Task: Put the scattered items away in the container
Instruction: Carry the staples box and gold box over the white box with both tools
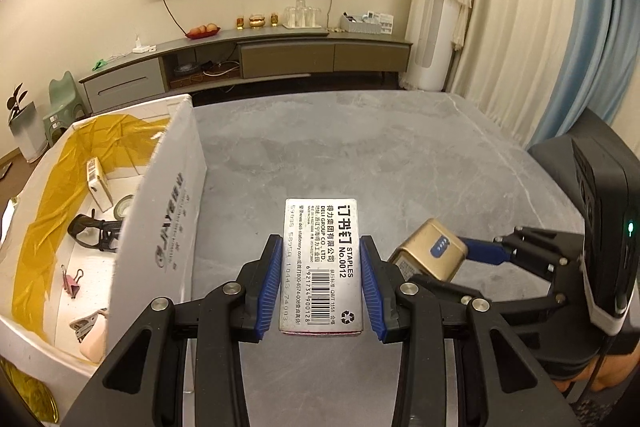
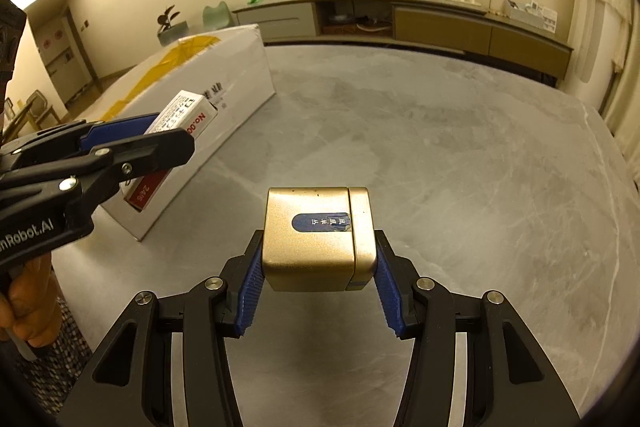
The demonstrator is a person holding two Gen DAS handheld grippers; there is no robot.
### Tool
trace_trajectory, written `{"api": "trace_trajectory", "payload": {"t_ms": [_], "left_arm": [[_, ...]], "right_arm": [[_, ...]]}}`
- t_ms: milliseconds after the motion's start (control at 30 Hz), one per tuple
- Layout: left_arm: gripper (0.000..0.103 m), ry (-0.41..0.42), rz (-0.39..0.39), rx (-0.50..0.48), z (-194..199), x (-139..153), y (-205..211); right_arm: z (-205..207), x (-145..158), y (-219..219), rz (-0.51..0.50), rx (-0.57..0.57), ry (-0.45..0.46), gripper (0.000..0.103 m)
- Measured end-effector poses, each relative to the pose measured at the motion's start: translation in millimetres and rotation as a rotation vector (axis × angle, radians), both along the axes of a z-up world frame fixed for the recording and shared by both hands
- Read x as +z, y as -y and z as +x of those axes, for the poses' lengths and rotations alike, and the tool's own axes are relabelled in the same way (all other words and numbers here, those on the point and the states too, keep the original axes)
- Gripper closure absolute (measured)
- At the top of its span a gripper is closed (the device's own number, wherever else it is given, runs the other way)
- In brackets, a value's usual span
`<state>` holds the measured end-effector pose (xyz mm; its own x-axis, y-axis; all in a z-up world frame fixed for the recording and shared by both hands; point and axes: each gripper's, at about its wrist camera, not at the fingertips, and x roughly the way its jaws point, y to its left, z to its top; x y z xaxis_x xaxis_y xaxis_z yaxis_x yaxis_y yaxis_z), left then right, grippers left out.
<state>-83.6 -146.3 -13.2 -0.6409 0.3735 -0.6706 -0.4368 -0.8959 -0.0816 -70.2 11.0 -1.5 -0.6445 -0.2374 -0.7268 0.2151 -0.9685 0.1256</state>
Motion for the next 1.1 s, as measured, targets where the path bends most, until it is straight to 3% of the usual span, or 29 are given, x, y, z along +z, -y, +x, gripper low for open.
{"api": "trace_trajectory", "payload": {"t_ms": [633, 1100], "left_arm": [[0.064, -0.065, 0.145, 0.033, 18.0, 42.1, 61.5], [0.064, -0.100, 0.297, 0.157, 6.1, 64.9, 145.8]], "right_arm": [[27.9, 24.2, 40.7, -0.074, -0.013, -0.048, 0.050], [37.5, 70.0, 89.0, -0.070, 0.063, -0.136, 0.050]]}}
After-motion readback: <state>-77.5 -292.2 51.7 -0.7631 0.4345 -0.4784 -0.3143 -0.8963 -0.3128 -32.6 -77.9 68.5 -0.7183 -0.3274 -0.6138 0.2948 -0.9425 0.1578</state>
